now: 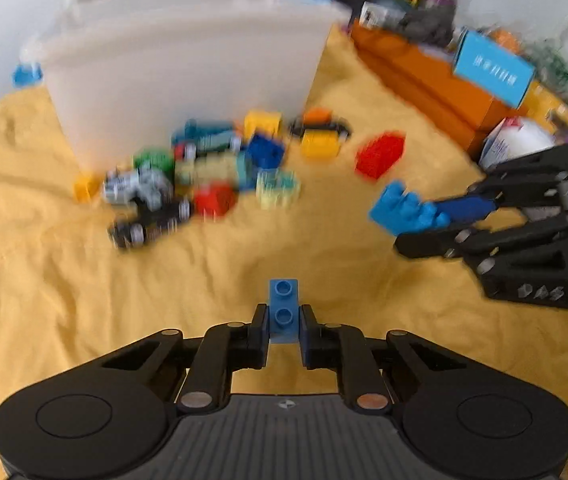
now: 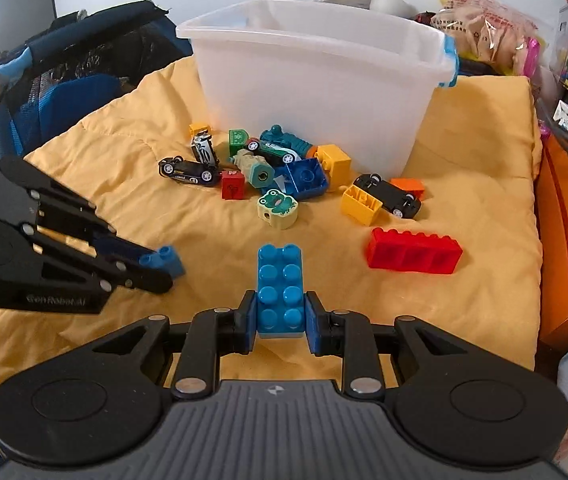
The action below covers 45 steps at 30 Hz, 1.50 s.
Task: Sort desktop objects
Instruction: 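Carry both blue bricks over the white bin and open both grippers, then grasp the small red brick with the left gripper while the right grasps the green frog block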
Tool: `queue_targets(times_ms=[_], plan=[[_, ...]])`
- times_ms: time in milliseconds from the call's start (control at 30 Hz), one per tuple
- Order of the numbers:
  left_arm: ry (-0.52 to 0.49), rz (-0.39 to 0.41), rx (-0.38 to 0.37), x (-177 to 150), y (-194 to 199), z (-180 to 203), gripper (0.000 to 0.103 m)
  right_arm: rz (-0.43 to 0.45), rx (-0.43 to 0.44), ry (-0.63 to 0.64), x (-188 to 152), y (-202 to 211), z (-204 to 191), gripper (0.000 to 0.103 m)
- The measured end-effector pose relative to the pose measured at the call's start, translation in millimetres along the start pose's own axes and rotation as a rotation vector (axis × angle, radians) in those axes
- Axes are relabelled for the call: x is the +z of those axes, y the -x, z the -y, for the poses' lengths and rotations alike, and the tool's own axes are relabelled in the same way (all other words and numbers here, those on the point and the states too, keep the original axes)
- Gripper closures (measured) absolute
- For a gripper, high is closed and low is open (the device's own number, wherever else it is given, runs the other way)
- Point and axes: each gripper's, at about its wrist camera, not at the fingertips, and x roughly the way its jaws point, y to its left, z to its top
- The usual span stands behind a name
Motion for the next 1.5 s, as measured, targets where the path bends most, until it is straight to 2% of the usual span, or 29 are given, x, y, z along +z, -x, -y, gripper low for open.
queue_targets(times_ms=[100, 200, 333, 433, 533, 633, 700, 733, 767, 800, 833, 967, 1133, 1200, 1233, 1300, 1400, 1500], plan=[[-0.042, 0.097, 0.028, 31, 27, 0, 0.086, 0.046, -0.031, 0.045, 15, 9, -1, 0.076], [-0.062, 0.206, 0.073, 76, 49, -7, 0.086, 0.124, -0.063, 0.081, 44, 19, 6, 0.076], [-0.051, 0.291, 0.126, 124, 58, -23, 0.086, 0.220, -0.099, 0.076, 93, 24, 23, 0.076], [-0.050, 0.315, 0.160, 153, 54, -35, 0.086, 0.263, -0.121, 0.049, 128, 21, 37, 0.076], [-0.024, 0.306, 0.181, 176, 39, -50, 0.086, 0.282, -0.138, 0.037, 156, 11, 46, 0.076], [0.001, 0.280, 0.215, 192, 19, -59, 0.085, 0.256, -0.161, -0.002, 173, -7, 54, 0.076], [0.014, 0.262, 0.229, 198, 8, -64, 0.070, 0.239, -0.161, -0.031, 177, -19, 57, 0.075], [0.032, 0.249, 0.239, 200, 3, -66, 0.055, 0.229, -0.177, -0.037, 177, -24, 57, 0.074], [0.046, 0.251, 0.240, 198, 3, -70, 0.052, 0.216, -0.196, -0.038, 177, -29, 58, 0.068], [0.051, 0.260, 0.229, 196, 6, -71, 0.051, 0.198, -0.201, -0.035, 176, -33, 57, 0.066], [0.045, 0.271, 0.218, 193, 9, -71, 0.050, 0.192, -0.199, -0.034, 175, -33, 58, 0.066], [-0.003, 0.310, 0.249, 179, 25, -62, 0.037, 0.203, -0.191, -0.014, 167, -25, 56, 0.066], [0.033, 0.364, 0.198, 156, 51, -48, 0.028, 0.243, -0.170, 0.000, 156, -4, 50, 0.066], [0.022, 0.384, 0.193, 139, 58, -40, 0.026, 0.255, -0.159, 0.011, 145, 5, 46, 0.060], [0.005, 0.377, 0.193, 127, 58, -34, 0.025, 0.255, -0.152, 0.012, 137, 9, 44, 0.056], [-0.004, 0.345, 0.192, 108, 54, -27, 0.025, 0.229, -0.135, 0.012, 122, 11, 42, 0.055], [-0.002, 0.304, 0.200, 75, 41, -18, 0.025, 0.154, -0.079, -0.003, 90, 2, 38, 0.053], [0.027, 0.222, 0.223, 47, 24, -14, 0.025, 0.080, -0.045, -0.033, 60, -12, 31, 0.053]])
